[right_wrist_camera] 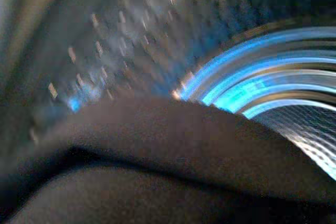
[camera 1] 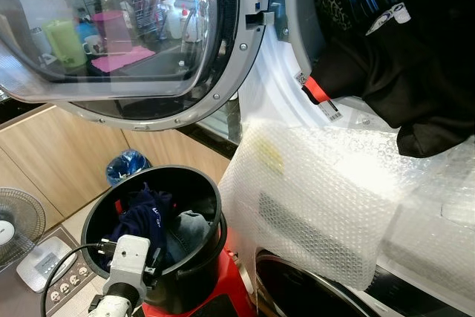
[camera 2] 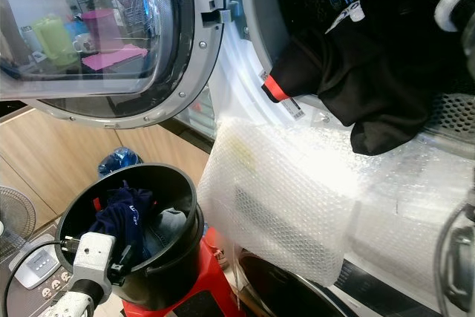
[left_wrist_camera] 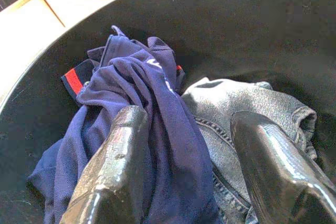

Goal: Clothes washing

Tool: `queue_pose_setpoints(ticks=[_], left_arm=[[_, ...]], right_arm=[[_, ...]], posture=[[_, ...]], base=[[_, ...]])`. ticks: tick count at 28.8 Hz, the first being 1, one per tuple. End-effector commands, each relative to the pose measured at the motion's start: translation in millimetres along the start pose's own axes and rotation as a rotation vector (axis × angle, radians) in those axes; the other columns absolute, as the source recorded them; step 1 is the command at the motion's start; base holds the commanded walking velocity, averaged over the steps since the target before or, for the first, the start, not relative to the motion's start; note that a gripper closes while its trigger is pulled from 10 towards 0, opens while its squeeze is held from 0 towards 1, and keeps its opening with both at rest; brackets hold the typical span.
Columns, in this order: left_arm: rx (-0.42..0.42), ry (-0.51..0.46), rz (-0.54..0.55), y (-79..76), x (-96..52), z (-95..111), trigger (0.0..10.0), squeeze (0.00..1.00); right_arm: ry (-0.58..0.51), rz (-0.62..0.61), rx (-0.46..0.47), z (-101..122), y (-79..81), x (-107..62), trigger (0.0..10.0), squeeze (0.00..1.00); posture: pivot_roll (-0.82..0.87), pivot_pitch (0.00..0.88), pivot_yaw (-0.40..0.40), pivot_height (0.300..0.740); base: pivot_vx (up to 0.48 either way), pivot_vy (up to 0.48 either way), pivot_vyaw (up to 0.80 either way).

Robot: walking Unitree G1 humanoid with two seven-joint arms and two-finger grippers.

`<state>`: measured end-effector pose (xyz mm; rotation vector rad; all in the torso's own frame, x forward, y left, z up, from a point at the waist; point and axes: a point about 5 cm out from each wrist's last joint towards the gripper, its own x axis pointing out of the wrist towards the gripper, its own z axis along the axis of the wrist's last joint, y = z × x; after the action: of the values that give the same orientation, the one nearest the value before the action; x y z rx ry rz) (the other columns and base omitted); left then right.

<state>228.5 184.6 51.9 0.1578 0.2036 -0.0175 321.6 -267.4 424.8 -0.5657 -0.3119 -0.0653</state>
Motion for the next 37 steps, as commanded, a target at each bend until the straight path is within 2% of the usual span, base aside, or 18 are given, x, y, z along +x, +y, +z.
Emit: queue_pose_setpoints(ticks=[1, 4, 7, 9, 12, 14, 16, 20, 21, 22, 25, 26, 28, 30, 33, 35, 36, 37], left_arm=[[0.02, 0.079, -0.036, -9.4, -3.8, -17, 10.0, 0.0], [0.02, 0.08, -0.036, -10.1, -4.1, -17, 10.0, 0.0], [0.017, 0.081, -0.033, -10.3, -4.2, -18, 10.0, 0.0], [0.017, 0.079, -0.033, -10.4, -4.0, -18, 10.0, 0.0], [0.02, 0.076, -0.029, -9.5, -3.4, -18, 10.0, 0.0], [0.02, 0.076, -0.026, -9.0, -3.2, -18, 10.0, 0.0], [0.021, 0.075, -0.027, -8.7, -3.2, -18, 10.0, 0.0], [0.021, 0.073, -0.024, -8.1, -2.8, -17, 10.0, 0.0], [0.021, 0.072, -0.024, -7.8, -2.5, -16, 10.0, 0.0], [0.021, 0.07, -0.022, -7.4, -2.1, -16, 10.0, 0.0], [0.02, 0.069, -0.02, -7.4, -2.2, -16, 10.0, 0.0], [0.02, 0.069, -0.02, -7.4, -2.2, -16, 10.0, 0.0], [0.019, 0.069, -0.021, -7.5, -2.3, -16, 10.0, 0.0], [0.018, 0.069, -0.021, -7.9, -2.3, -16, 10.0, 0.0], [0.016, 0.07, -0.023, -8.5, -2.4, -16, 10.0, 0.0], [0.016, 0.07, -0.024, -8.6, -2.4, -16, 10.0, 0.0], [0.016, 0.07, -0.024, -8.6, -2.4, -16, 10.0, 0.0], [0.016, 0.07, -0.024, -8.3, -2.4, -16, 10.0, 0.0]], right_arm=[[-0.011, -0.049, -0.057, 9, -6.1, -6.2, 10.0, 1.0], [-0.015, -0.084, -0.073, 12, -9.9, -10.6, 10.0, 1.0], [-0.006, -0.213, -0.248, 9, -19.0, -16.6, 10.0, 1.0], [-0.008, -0.232, -0.291, 8, -19.0, -17.4, 10.0, 1.0], [0.016, -0.187, -0.298, 0, -12.3, -18.8, 10.0, 1.0], [0.084, -0.084, -0.294, -20, 4.5, -15.8, 10.0, 1.0], [0.105, -0.02, -0.331, -27, 13.2, -15.7, 10.0, 1.0], [0.115, 0.105, -0.315, -36, 30.0, -16.3, 10.0, 0.98], [0.1, 0.115, -0.246, -35, 32.7, -15.6, 10.0, 0.28], [0.075, 0.115, -0.118, -31, 33.4, -14.7, 10.0, 0.0], [0.026, 0.105, 0.062, -21, 26.5, -14.5, 10.0, 0.0], [0.026, 0.105, 0.062, -21, 26.5, -14.5, 10.0, 0.0], [-0.056, 0.091, 0.236, -5, 13.9, -17.1, 10.0, 0.0], [-0.074, 0.087, 0.26, -1, 7.8, -21.2, 10.0, 0.0], [-0.037, 0.085, 0.183, -9, 0.4, -28.8, 10.0, 0.0], [0.005, 0.145, 0.034, -23, 1.4, -35.9, 10.0, 0.0], [0.005, 0.145, 0.034, -23, 1.4, -35.9, 10.0, 0.0], [0.041, 0.168, -0.043, -33, 0.3, -39.3, 10.0, 0.0]], posture=[[-0.06, 0.084, 0.055, 0.74], [-0.06, 0.086, 0.053, 0.74], [-0.06, 0.085, 0.051, 0.74], [-0.06, 0.086, 0.049, 0.74], [-0.06, 0.085, 0.049, 0.74], [-0.06, 0.086, 0.049, 0.74], [-0.05, 0.083, 0.049, 0.74], [-0.05, 0.081, 0.049, 0.74], [-0.05, 0.081, 0.049, 0.74], [-0.05, 0.081, 0.049, 0.74], [-0.05, 0.081, 0.048, 0.74], [-0.05, 0.081, 0.048, 0.74], [-0.06, 0.085, 0.048, 0.74], [-0.06, 0.085, 0.047, 0.74], [-0.05, 0.086, 0.046, 0.74], [-0.06, 0.086, 0.047, 0.74], [-0.06, 0.086, 0.047, 0.74], [-0.06, 0.086, 0.047, 0.74]], base=[[0.0, 0.0, 0.0], [0.0, 0.0, 0.0], [0.0, 0.0, 0.0], [0.0, 0.0, 0.0], [0.0, 0.0, 0.0], [0.0, 0.0, 0.0], [0.0, 0.0, 0.0], [0.0, 0.0, 0.0], [0.0, 0.0, 0.0], [0.0, 0.0, 0.0], [0.0, 0.0, 0.0], [0.0, 0.0, 0.0], [0.0, 0.0, 0.0], [0.0, 0.0, 0.0], [0.0, 0.0, 0.0], [0.0, 0.0, 0.0], [0.0, 0.0, 0.0], [0.0, 0.0, 0.0]])
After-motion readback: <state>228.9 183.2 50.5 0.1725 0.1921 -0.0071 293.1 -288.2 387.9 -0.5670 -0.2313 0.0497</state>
